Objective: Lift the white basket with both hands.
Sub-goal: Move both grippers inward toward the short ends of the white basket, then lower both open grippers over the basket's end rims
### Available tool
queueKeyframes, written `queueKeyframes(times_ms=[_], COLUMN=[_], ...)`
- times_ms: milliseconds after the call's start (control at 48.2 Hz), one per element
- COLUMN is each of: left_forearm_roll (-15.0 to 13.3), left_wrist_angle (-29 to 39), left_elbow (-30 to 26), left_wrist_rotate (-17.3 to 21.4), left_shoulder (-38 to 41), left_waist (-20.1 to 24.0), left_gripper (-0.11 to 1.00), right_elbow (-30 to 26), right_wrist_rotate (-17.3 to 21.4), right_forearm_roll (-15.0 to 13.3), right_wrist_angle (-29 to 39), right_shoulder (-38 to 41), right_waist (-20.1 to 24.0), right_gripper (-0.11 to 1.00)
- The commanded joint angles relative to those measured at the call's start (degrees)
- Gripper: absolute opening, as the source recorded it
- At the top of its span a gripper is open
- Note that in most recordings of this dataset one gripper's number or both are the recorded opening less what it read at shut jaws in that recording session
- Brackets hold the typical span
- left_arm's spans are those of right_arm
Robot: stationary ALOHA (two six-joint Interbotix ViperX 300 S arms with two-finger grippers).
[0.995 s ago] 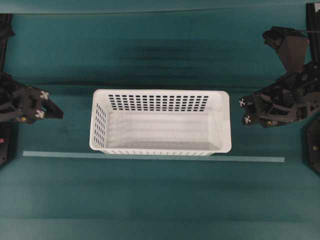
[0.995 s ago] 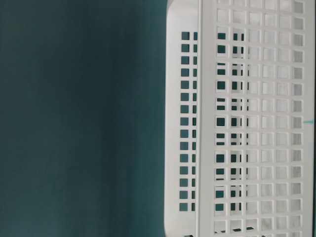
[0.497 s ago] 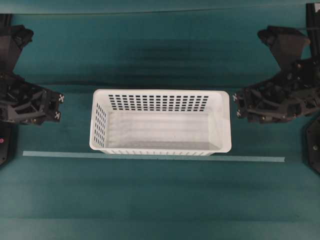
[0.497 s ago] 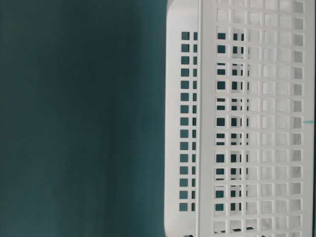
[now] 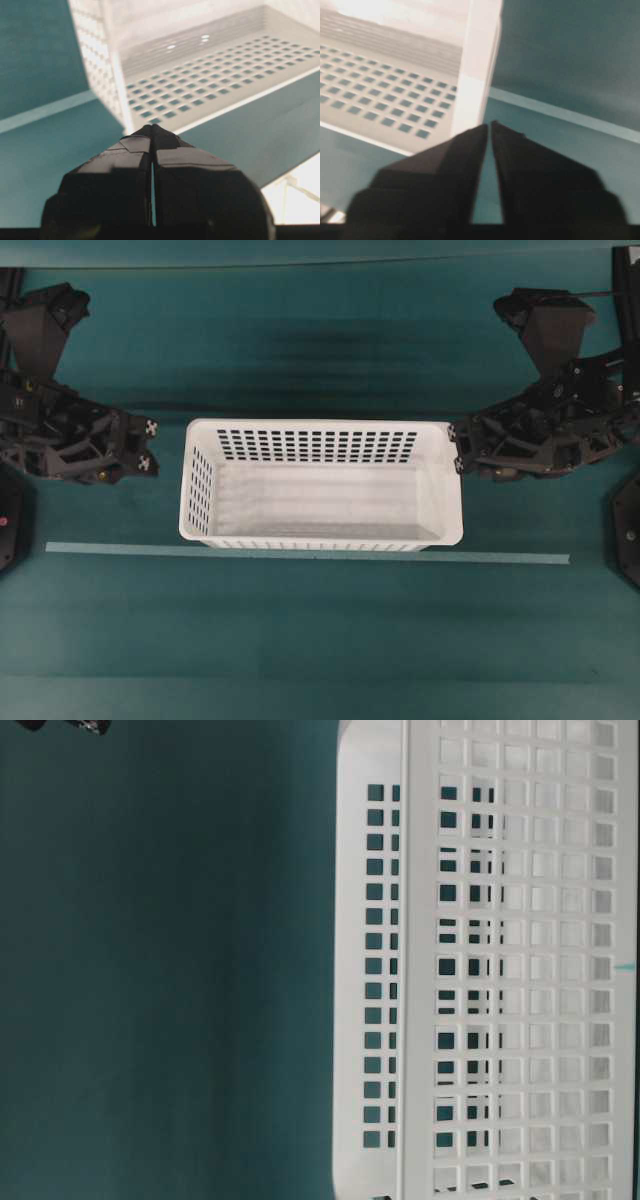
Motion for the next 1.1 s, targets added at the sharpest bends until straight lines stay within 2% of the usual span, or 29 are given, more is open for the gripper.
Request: queueKeyframes(times_ms=[0,104,228,269,332,394,497,601,788,1078], left_forearm_roll=[0.26,0.26,0.26,0.26,0.26,0.35,0.26,0.26,0.35,0.26], left_wrist_angle=[-1.49,-3.16,-3.60,-4.04,-4.83,-5.45,-5.80,-5.80,-3.25,-3.34], left_elbow=[-1.14,-0.88,-1.05,-1.32,-1.67,-1.93,-2.55,-2.72,-1.58,-0.18], left_wrist_rotate=[0.53,2.46,3.16,3.16,3.08,2.99,2.90,2.90,1.93,0.53], left_shoulder=[0.97,1.32,2.55,3.25,4.39,5.80,8.70,10.99,12.48,14.50], left_waist=[0.09,0.00,-0.44,-0.53,-0.79,-0.79,-0.35,-0.35,0.44,0.88], left_gripper=[0.06,0.23,0.60,0.72,0.88,0.97,0.93,0.95,0.95,0.95], right_elbow=[0.26,0.70,0.44,0.44,0.26,0.09,-0.53,-0.88,-0.88,-0.70], right_wrist_rotate=[0.18,0.35,0.62,0.70,1.05,2.02,4.04,4.75,4.83,4.83], right_forearm_roll=[0.44,0.53,0.53,0.53,0.53,0.79,1.05,1.05,0.97,0.70], right_wrist_angle=[-2.02,-3.25,-4.31,-4.75,-5.27,-5.19,-5.36,-5.45,-5.45,-7.47], right_shoulder=[1.23,1.67,2.90,3.34,3.96,4.83,6.77,8.17,9.84,12.83], right_waist=[0.09,0.09,0.09,0.09,0.09,0.09,0.62,0.70,0.62,0.44], right_gripper=[0.35,0.62,0.89,0.93,0.93,0.93,0.92,0.92,0.92,0.92])
